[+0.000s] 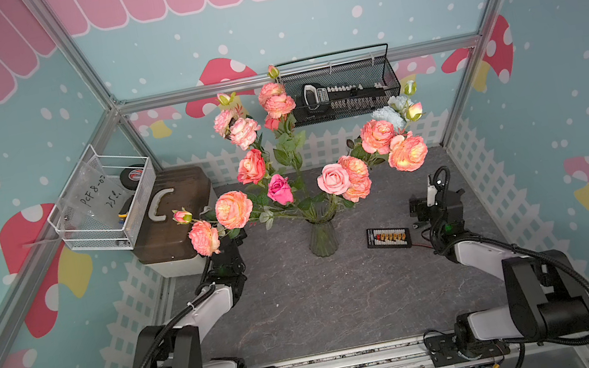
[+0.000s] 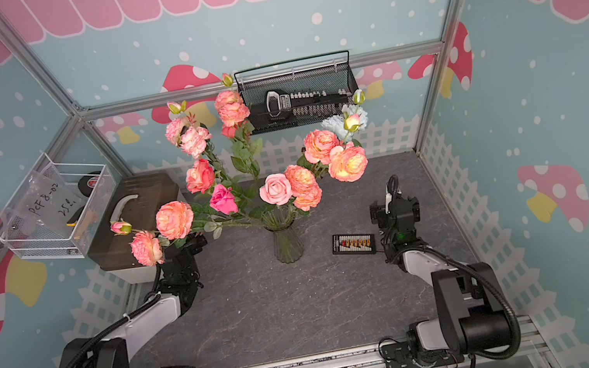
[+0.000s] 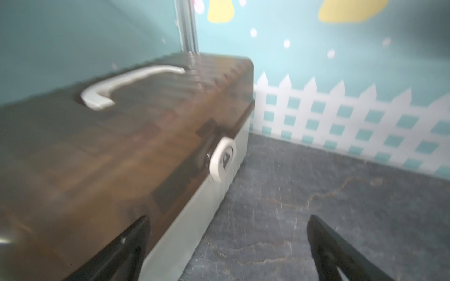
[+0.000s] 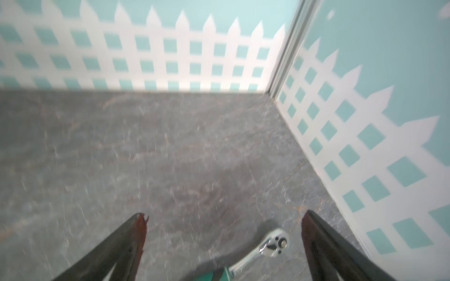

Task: Pick out pink flowers from the vase
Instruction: Pick up the vase from the center of the board.

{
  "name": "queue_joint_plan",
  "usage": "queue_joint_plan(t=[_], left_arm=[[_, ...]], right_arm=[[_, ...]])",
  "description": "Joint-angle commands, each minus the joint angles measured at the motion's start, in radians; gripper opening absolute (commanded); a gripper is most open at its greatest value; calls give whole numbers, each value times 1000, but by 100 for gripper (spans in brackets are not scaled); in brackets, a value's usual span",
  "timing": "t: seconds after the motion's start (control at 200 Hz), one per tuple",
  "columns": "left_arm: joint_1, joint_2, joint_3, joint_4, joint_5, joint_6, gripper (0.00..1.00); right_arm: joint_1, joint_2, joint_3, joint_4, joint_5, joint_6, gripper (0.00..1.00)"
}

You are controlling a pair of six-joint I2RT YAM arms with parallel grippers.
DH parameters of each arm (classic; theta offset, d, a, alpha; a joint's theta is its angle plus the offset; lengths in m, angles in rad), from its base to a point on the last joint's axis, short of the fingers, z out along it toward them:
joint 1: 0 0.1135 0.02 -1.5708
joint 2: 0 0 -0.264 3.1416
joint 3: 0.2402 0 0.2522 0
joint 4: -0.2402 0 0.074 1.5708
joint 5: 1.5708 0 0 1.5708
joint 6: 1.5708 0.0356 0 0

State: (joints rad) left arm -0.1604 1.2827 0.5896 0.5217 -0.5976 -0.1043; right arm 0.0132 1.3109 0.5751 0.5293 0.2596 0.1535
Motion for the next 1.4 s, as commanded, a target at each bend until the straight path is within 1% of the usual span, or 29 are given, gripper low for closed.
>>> queue_joint_plan(t=[0.0,0.035,0.08,0.16,0.215,0.305,0.33,0.36,0.41,0.46,0.56,0.65,0.7,0.791,0.846,0.901,0.946,1.021,1.071,1.161,1.241,1.281,1.396], left_arm=[[-6,-71,76,-343,-176,-178,100],[-9,-89,96,-456,-197,-268,100],[-15,-116,103,-558,-187,-364,100],[-65,-169,76,-667,-213,-510,100],[-117,-207,36,-696,-222,-570,100],[-227,-257,-12,-775,-268,-666,100],[-244,-269,-24,-795,-276,-694,100],[-299,-281,-39,-808,-275,-713,100],[-359,-294,-67,-815,-280,-732,100],[-411,-302,-91,-835,-295,-779,100],[-465,-303,-155,-807,-238,-862,100],[-509,-286,-202,-711,-149,-847,100],[-539,-271,-222,-636,-98,-798,100],[-611,-230,-229,-564,-62,-740,100],[-642,-201,-231,-539,-30,-728,100],[-655,-169,-239,-508,21,-727,100],[-660,-144,-250,-484,54,-758,100],[-660,-99,-287,-378,121,-791,100],[-658,-69,-280,-358,136,-784,100],[-658,-22,-227,-369,169,-685,100],[-678,37,-175,-387,190,-606,100],[-701,68,-152,-387,197,-557,100],[-807,133,-96,-357,166,-417,100]], right_arm=[[-1,-78,8,-186,78,227,99],[-1,-95,7,-233,85,297,99],[-1,-110,3,-284,88,386,99],[-1,-127,-28,-340,60,498,99],[0,-131,-52,-359,36,553,99],[-1,-122,-79,-374,22,604,99],[-1,-114,-78,-378,15,610,99],[0,-102,-74,-385,6,611,99],[1,-81,-62,-394,-9,616,99],[0,-58,-41,-411,-18,621,98],[1,-14,3,-423,-56,608,99],[1,24,48,-431,-86,588,99],[1,48,73,-445,-109,571,99],[1,84,110,-482,-140,554,99],[1,98,120,-490,-153,552,99],[1,112,128,-498,-168,551,99],[2,119,134,-505,-181,551,98],[2,129,144,-515,-203,545,99],[2,133,152,-517,-220,540,99],[5,138,161,-523,-233,537,99],[7,137,163,-523,-232,532,99],[8,139,165,-523,-232,528,99],[9,136,170,-532,-227,523,99]])
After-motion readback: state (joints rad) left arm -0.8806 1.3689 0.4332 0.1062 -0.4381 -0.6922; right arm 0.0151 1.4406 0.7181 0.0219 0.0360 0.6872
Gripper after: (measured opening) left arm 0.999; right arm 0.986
